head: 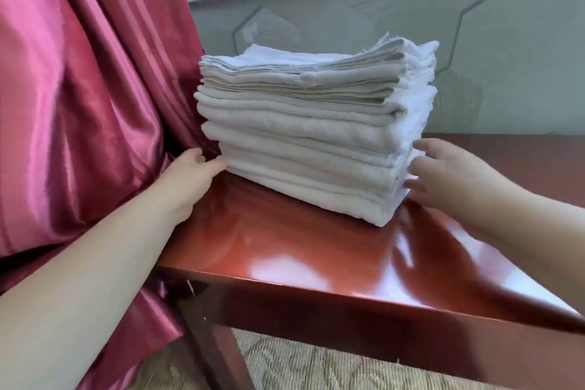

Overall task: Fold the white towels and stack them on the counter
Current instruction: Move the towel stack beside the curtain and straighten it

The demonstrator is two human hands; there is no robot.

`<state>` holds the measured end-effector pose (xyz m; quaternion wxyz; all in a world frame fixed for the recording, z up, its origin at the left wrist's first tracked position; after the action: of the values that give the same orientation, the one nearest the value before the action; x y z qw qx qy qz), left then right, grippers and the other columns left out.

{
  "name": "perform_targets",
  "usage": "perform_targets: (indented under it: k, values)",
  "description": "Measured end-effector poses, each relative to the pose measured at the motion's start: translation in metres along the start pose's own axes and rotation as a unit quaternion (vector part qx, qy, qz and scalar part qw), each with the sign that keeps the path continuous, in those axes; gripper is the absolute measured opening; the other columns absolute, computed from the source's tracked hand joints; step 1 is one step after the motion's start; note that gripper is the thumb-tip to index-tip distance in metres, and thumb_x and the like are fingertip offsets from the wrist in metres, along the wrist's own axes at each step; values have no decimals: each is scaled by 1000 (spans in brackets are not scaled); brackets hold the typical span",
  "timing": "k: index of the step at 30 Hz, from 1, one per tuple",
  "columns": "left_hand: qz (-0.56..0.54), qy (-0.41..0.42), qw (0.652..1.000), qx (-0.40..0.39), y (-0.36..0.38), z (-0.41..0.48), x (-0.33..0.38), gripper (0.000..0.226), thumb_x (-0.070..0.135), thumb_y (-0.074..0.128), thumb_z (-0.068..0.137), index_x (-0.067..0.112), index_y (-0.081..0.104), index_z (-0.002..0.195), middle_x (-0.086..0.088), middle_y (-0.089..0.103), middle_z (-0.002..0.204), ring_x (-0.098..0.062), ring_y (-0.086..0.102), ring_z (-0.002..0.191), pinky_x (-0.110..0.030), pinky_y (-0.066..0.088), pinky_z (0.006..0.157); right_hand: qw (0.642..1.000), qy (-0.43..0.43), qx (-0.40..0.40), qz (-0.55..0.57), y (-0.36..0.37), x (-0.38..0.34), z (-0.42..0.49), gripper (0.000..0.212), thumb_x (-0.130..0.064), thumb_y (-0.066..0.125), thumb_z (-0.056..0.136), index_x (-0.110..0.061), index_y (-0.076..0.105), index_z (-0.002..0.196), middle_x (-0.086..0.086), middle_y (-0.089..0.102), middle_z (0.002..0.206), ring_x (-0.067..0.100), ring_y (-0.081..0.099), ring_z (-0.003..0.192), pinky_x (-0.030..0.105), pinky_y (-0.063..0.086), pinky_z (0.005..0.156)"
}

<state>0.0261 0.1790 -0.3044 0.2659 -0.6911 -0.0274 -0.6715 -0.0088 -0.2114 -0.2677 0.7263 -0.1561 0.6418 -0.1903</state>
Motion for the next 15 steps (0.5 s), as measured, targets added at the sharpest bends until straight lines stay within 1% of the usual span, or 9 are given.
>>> perform_targets:
  k: [1,2,3,5,7,9,11,13,15]
  values:
    - [-21,-2,999,-29,3,6,2,82,35,70,95,13,26,161,-2,38,162,-20,38,146,-30,29,116,1000,13,-1,12,9,-3,-16,60,-39,48,73,-46,57,131,-2,70,85,27,69,83,51,57,78]
    - [-32,9,998,-52,6,10,3,74,29,70,95,14,34,158,1,46,156,-16,43,143,-27,31,115,1000,19,-7,-4,19,-8,-32,77,-43,46,71,-47,40,148,-4,69,80,23,66,75,43,53,70]
    - [-30,24,997,-69,8,14,3,61,25,69,95,16,46,151,5,57,146,-11,50,136,-23,36,110,1000,19,-14,-18,29,-12,-44,86,-47,47,72,-48,24,155,-5,68,79,19,63,70,37,48,63]
    - [-15,55,995,-81,11,16,4,43,23,72,91,24,59,132,12,66,125,-3,59,121,-15,41,94,999,15,-18,-28,49,-21,-57,85,-51,52,84,-47,9,158,-8,65,86,9,58,68,27,43,58]
    - [-10,73,993,-94,12,20,2,54,31,75,77,25,58,128,10,67,124,-5,61,117,-17,44,94,999,23,2,-25,61,-25,-64,81,-47,53,93,-44,6,159,-11,64,90,7,57,70,25,41,57]
    - [1,73,990,-119,10,24,6,79,37,77,67,20,52,139,8,65,131,-8,60,121,-25,44,105,999,24,22,-6,66,-26,-63,78,-45,52,95,-43,8,160,-11,65,96,6,55,71,26,42,60]
    - [0,65,989,-135,7,33,8,86,34,84,67,19,48,143,8,65,131,-10,59,123,-30,43,111,999,19,35,-1,69,-28,-62,69,-47,51,97,-46,16,157,-14,65,95,3,53,70,25,41,62]
    - [-6,67,990,-127,5,40,6,88,28,89,73,21,41,146,7,65,125,-11,61,120,-29,45,106,999,3,51,-6,70,-26,-58,54,-48,49,99,-52,27,148,-19,64,91,1,53,68,22,41,60]
    - [-3,73,992,-103,4,42,4,103,34,91,68,25,31,151,9,62,119,-10,61,114,-28,47,100,998,-7,57,-4,70,-23,-52,41,-46,47,99,-56,37,137,-15,69,95,3,58,74,25,45,64]
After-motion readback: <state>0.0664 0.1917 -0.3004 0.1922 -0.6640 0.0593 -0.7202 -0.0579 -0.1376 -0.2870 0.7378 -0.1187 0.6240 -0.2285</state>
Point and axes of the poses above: each hand's wrist, its own z-axis towards the middle knuckle, its own y-axis out of the palm, x = y × z, the point moved 2 cm from there along z, towards the middle knuckle
